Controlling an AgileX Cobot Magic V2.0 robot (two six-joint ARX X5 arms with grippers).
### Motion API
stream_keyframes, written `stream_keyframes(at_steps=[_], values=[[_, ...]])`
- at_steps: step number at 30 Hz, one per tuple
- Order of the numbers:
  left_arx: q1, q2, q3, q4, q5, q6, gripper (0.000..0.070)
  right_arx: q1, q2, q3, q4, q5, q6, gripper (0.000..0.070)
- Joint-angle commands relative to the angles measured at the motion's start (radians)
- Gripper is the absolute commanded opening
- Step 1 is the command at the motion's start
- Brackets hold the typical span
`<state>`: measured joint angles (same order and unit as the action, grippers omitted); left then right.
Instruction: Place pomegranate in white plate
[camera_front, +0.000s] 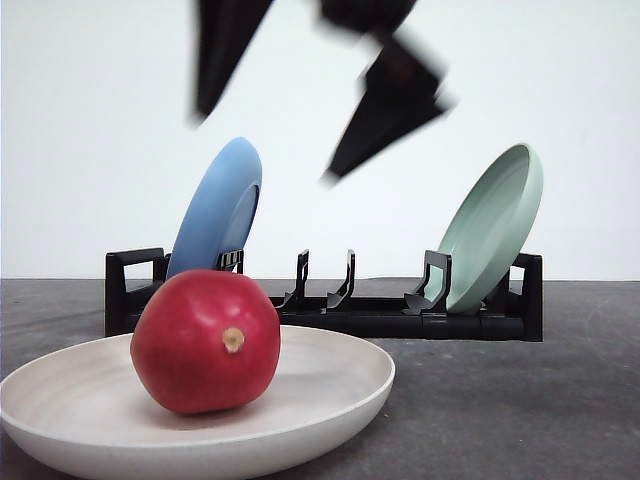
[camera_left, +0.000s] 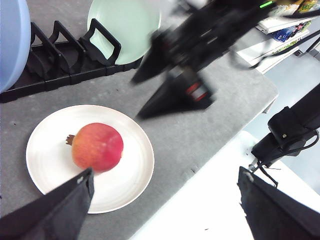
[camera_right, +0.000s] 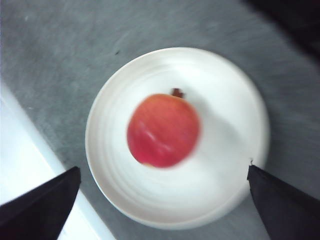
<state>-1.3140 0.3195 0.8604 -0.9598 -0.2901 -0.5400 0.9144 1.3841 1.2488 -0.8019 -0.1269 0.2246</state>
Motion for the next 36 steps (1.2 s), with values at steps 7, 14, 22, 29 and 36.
stream_keyframes(at_steps=[7,14,22,29,36], values=[[-0.015,0.003,0.008,0.013,-0.063,0.010,0.0555,0.008,-0.302,-0.024,-0.083,0.183,-0.020,0.0700],[-0.015,0.003,0.008,0.013,-0.199,0.082,0.0555,0.008,-0.611,-0.256,0.011,0.275,0.024,0.0700],[-0.015,0.003,0.008,0.017,-0.340,0.122,0.0555,0.008,-0.874,-0.493,0.174,0.368,0.127,0.0700],[-0.015,0.003,0.008,0.018,-0.400,0.121,0.0506,0.008,-0.903,-0.507,0.235,0.366,0.133,0.0688],[-0.015,0.003,0.008,0.013,-0.399,0.132,0.0000,0.008,-0.889,-0.507,0.237,0.364,0.135,0.0033]])
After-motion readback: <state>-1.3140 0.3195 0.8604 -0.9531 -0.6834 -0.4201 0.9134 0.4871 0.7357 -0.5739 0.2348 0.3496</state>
